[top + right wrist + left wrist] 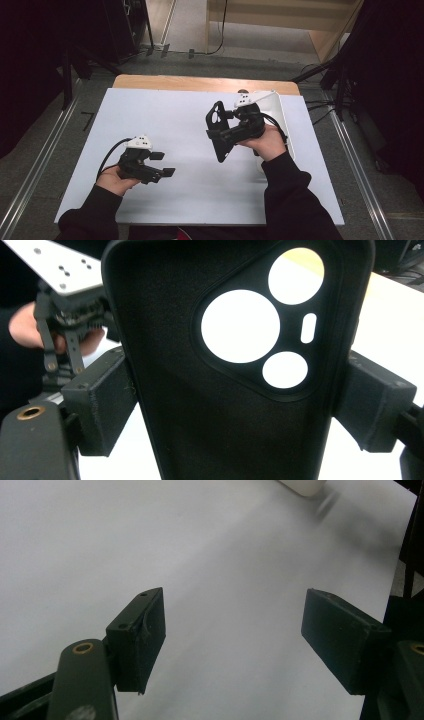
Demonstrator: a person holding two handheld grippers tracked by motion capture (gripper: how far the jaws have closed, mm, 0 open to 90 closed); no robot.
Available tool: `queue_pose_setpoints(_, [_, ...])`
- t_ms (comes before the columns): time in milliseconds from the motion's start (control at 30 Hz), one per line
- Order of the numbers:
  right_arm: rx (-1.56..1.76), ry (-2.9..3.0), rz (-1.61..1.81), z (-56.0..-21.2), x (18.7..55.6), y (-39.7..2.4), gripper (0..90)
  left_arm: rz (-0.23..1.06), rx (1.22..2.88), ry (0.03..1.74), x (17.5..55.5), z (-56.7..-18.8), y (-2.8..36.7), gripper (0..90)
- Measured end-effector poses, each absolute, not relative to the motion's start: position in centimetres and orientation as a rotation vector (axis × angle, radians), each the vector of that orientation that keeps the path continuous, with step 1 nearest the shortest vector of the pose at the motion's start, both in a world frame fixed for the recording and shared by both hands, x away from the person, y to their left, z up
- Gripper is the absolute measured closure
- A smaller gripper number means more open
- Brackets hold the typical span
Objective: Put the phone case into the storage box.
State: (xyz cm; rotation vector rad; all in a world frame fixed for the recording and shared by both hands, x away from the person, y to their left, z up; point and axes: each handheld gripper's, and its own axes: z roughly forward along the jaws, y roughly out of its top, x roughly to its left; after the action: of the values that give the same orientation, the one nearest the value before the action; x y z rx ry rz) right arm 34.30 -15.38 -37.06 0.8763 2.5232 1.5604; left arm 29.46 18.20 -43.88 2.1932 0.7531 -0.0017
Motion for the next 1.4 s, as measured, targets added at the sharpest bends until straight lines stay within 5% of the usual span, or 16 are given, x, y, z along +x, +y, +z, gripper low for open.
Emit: queue_pose_setpoints(1400, [1.166, 2.248, 1.521, -33.9, 33.7, -21.9, 11.6, 0.02, 2.19, 0.811, 29.2, -45.5, 20.5, 25.5])
